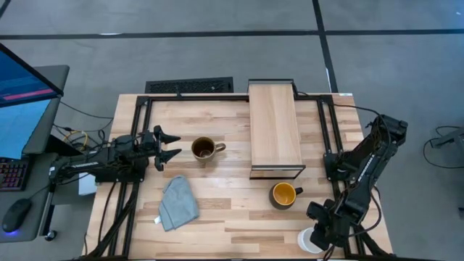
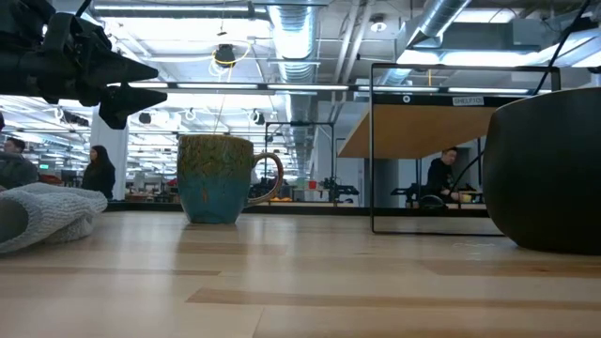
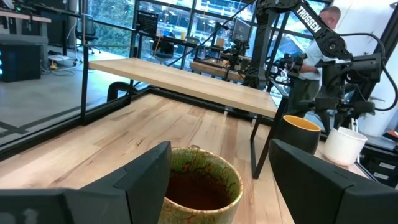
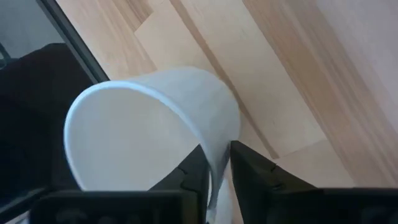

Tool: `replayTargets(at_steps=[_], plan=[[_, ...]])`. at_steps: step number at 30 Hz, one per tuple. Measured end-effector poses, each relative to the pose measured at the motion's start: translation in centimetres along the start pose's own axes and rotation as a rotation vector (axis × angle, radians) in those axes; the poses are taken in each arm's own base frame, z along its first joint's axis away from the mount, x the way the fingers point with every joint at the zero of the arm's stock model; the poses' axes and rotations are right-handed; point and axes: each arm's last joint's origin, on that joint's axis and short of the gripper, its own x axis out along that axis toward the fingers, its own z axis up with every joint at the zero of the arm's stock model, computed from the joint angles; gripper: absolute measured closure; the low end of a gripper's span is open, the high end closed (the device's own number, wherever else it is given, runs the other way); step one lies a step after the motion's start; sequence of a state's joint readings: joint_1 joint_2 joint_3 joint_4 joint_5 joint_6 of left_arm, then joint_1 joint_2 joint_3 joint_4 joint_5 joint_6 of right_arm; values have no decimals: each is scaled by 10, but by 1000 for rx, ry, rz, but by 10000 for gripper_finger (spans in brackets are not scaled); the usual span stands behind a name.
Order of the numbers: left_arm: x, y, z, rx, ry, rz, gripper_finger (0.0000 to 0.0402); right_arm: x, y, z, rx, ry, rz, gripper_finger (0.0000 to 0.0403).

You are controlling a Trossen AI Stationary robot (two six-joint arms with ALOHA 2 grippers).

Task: Stack small to large cups/mugs on shelf
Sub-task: Put the white mug on the shelf

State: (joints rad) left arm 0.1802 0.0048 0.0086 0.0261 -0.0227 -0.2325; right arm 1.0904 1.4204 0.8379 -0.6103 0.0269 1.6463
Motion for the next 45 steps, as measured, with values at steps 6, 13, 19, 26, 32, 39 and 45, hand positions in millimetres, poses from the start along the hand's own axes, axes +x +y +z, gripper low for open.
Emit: replayTargets(at_steps=[6, 13, 19, 26, 32, 39, 45], plan=[[0, 0, 0, 0, 0, 0, 141, 0, 0, 0, -8, 0, -3, 365], [0, 0, 0, 0, 0, 0, 141, 0, 0, 0, -52, 0, -5, 391], [0, 0, 0, 0, 0, 0, 141, 0, -2, 4, -53, 3, -20, 387], [0, 0, 0, 0, 0, 0, 141, -9, -2, 19, -81, 21, 12, 389], [0, 0, 0, 0, 0, 0, 141, -24, -4, 29, -120, 28, 36, 393], [0, 0, 0, 0, 0, -1, 141, -63, 1, 41, -164, 21, -54, 391], [0, 0, 0, 0, 1, -1, 141, -106, 6, 51, -206, -10, -155, 393]])
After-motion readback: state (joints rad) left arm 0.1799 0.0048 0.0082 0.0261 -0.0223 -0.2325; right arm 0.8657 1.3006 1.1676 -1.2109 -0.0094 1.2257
